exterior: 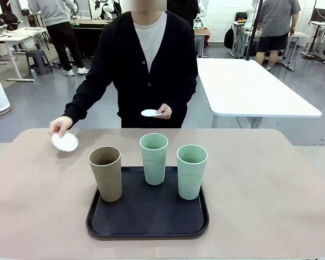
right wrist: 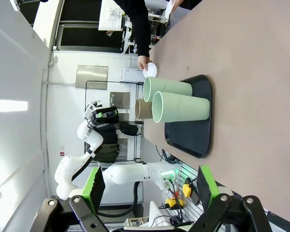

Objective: Place coasters on the table and set cups on them.
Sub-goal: Pick up one Reusable plastic cup and place it on a coaster set by the human.

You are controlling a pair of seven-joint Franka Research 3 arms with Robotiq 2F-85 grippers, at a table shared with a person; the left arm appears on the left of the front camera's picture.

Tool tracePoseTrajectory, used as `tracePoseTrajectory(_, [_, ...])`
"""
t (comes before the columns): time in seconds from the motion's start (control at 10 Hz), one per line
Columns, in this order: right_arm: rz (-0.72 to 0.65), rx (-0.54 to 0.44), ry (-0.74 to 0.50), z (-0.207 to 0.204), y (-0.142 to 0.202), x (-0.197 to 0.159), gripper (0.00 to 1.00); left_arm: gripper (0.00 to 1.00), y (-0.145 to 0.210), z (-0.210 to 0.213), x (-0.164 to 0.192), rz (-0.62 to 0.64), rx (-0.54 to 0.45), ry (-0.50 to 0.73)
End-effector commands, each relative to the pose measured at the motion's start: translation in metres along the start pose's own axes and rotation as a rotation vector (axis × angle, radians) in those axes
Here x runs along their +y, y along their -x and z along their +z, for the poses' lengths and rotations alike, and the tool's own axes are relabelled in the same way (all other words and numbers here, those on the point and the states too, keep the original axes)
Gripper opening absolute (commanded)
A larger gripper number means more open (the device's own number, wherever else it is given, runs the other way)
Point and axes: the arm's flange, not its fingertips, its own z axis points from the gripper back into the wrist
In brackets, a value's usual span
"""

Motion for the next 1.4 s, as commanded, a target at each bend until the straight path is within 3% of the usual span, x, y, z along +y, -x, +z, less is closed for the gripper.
tracePoseTrajectory(0.0, [-0.001,-0.001,-0.014,0.0,0.0,-0.001,1.0,1.0,0.0,0.001,0.0,-0.003,-0.006,0.016])
tracePoseTrajectory(1.1, [-0.001,-0.001,-0.014,0.0,0.0,-0.001,1.0,1.0,0.0,0.0,0.0,0.0,0.0,0.0])
tracePoseTrajectory(1.2, [-0.001,-0.001,-0.014,0.0,0.0,-0.001,1.0,1.0,-0.015,0.002,-0.01,-0.236,-0.062,-0.15])
tracePoseTrajectory(1.3, [-0.001,-0.001,-0.014,0.0,0.0,-0.001,1.0,1.0,-0.027,-0.004,-0.028,-0.437,-0.032,-0.246])
